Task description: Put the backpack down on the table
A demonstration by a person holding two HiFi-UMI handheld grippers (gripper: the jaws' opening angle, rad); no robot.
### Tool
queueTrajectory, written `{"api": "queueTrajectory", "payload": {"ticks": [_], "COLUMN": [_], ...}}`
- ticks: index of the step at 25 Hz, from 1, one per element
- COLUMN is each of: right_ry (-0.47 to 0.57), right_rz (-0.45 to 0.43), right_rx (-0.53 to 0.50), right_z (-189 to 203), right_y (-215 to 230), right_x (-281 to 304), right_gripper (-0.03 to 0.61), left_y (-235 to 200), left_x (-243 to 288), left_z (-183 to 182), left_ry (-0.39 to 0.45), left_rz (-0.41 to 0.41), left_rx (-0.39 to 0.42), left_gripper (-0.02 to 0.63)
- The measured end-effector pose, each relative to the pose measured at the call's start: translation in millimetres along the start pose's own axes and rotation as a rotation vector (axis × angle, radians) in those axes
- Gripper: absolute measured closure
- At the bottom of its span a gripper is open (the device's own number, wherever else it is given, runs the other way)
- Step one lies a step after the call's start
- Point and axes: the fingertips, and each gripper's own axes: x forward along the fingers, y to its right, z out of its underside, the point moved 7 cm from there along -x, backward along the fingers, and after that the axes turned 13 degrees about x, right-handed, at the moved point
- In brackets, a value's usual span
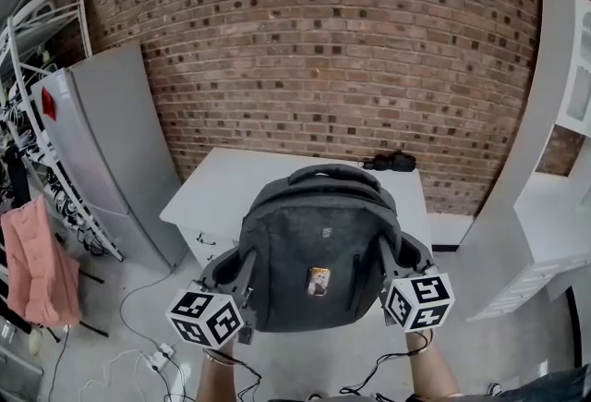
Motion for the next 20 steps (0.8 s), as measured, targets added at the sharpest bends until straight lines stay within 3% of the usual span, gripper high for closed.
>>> {"api": "queueTrajectory", "payload": {"ticks": [11,20], "right_ry": [-0.004,-0.017], "right_rz": [0.013,0.015], "right_rx": [0.018,0.017], "right_z": [3.3,9.5], "right_y": [19.3,26.3], "right_x": [20.1,63.3], "right_gripper": [0.512,0.512], "left_y": [-4.1,-34.0], "left_x": [29.0,63.6], "left_z": [4.6,17.6], "left_ry": [-0.025,-0.025], "left_rz": [0.014,0.011], "left_rx": [0.013,-0.011], "left_gripper": [0.557,0.557]}}
